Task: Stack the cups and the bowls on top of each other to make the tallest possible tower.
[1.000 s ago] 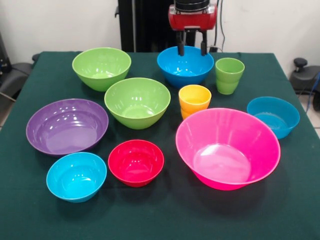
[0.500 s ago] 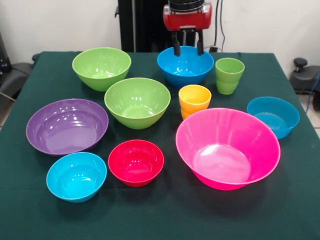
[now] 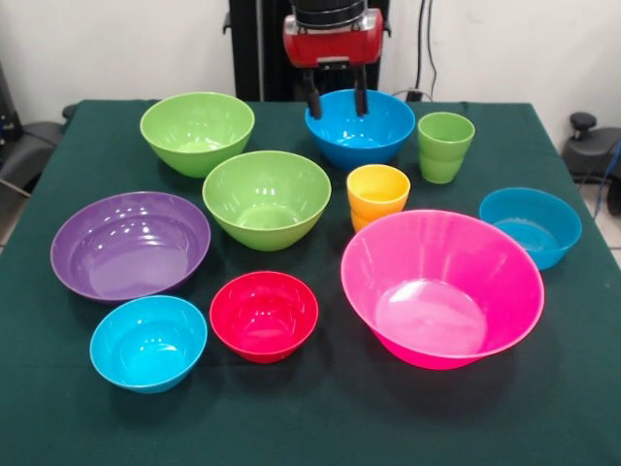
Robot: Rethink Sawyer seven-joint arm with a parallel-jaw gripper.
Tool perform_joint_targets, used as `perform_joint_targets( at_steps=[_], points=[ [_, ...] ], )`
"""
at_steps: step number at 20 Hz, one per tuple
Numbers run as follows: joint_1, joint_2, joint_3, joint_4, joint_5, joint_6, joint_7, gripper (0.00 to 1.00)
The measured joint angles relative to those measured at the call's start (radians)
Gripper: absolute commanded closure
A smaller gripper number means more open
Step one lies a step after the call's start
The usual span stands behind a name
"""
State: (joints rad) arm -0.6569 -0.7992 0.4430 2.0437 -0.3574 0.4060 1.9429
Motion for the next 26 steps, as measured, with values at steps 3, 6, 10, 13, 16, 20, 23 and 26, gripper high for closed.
perform_joint_targets(
  at_steps=[3,6,10,13,16,20,23,26],
  points=[
    [-0.032,0.021,0.015,-0.033,-0.033,0.007,0.000,0.00],
    [-0.060,0.043,0.025,-0.064,-0.056,0.014,0.000,0.00],
    [-0.091,0.070,0.039,-0.100,-0.076,0.036,0.000,0.00],
    [-0.119,0.094,0.059,-0.138,-0.099,0.078,0.000,0.00],
    [-0.137,0.110,0.073,-0.165,-0.113,0.109,0.000,0.00],
    [-0.165,0.142,0.093,-0.206,-0.135,0.153,0.000,0.00],
    [-0.188,0.164,0.111,-0.227,-0.150,0.170,0.000,0.00],
    [-0.209,0.183,0.128,-0.241,-0.162,0.176,-0.002,0.00]
  ],
)
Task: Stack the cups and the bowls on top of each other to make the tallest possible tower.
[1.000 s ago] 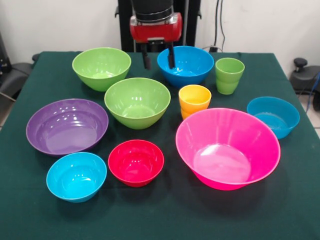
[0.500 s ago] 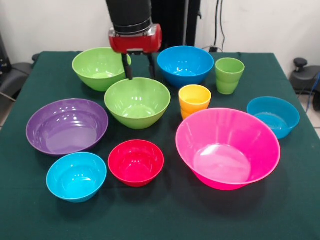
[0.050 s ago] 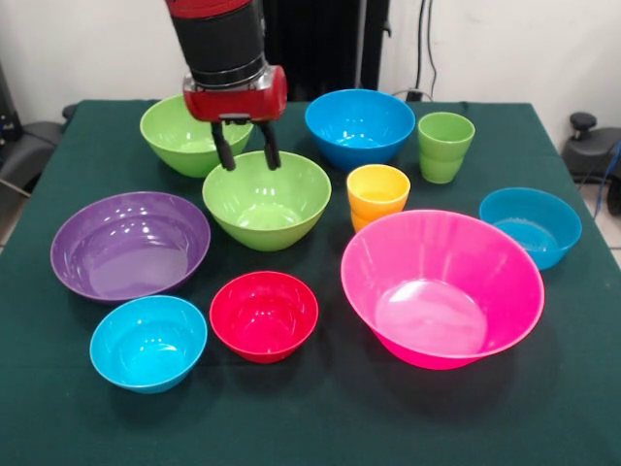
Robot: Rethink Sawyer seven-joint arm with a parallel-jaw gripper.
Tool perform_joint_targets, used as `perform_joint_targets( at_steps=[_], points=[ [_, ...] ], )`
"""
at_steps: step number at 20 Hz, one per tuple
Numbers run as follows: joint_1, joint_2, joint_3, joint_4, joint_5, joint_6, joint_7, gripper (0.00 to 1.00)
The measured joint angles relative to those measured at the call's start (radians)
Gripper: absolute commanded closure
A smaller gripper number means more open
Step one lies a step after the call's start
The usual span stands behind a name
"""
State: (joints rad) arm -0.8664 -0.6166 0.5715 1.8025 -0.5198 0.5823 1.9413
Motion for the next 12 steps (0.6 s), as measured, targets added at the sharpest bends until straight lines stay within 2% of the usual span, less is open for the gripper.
perform_joint_targets(
  at_steps=[12],
  points=[
    [-0.073,0.065,0.065,-0.069,-0.044,0.060,-0.068,0.00]
  ],
)
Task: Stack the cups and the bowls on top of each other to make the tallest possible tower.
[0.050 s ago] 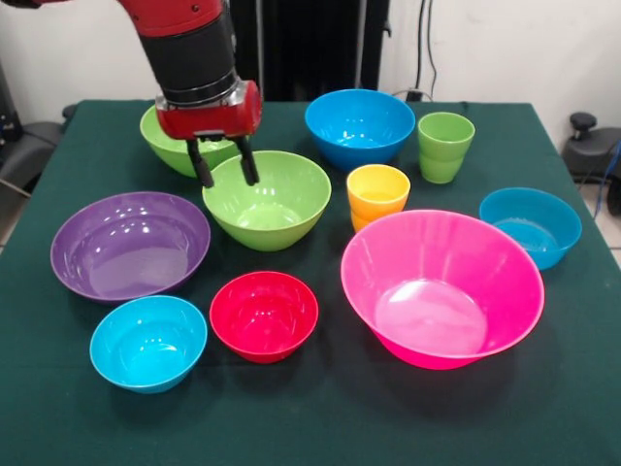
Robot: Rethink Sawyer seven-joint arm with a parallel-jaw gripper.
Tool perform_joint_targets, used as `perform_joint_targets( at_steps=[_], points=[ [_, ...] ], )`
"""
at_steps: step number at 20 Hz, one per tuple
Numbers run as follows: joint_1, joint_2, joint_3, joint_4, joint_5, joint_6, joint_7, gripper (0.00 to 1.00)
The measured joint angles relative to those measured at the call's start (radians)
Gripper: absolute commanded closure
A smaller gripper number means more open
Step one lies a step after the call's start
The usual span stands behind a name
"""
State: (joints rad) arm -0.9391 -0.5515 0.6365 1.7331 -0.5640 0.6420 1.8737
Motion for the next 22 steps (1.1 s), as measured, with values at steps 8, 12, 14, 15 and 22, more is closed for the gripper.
perform_joint_targets(
  at_steps=[8,12,14,15,22],
  points=[
    [-0.025,0.056,0.018,-0.049,-0.032,0.019,-0.047,0.00],
    [-0.027,0.083,0.023,-0.069,-0.041,0.019,-0.056,0.00],
    [-0.027,0.102,0.029,-0.085,-0.049,0.019,-0.056,0.00],
    [-0.027,0.107,0.030,-0.089,-0.051,0.019,-0.056,0.00],
    [-0.027,0.161,0.044,-0.135,-0.084,0.019,-0.056,0.00]
  ],
)
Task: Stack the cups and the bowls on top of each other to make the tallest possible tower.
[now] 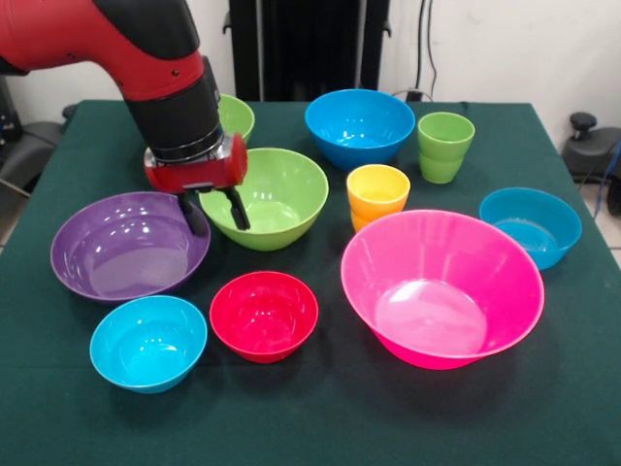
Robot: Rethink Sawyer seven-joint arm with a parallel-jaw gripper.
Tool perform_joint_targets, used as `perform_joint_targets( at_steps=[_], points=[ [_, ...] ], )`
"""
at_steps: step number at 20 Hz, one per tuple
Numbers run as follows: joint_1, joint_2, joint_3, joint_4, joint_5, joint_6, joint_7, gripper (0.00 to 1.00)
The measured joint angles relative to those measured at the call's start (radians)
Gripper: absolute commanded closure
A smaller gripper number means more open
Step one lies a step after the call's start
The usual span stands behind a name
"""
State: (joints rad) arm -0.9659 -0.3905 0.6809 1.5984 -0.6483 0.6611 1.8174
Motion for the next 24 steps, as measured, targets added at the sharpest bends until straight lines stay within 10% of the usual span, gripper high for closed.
perform_joint_targets(
  at_steps=[24],
  points=[
    [-0.050,0.018,0.007,-0.014,-0.104,0.000,0.000,0.00]
  ],
)
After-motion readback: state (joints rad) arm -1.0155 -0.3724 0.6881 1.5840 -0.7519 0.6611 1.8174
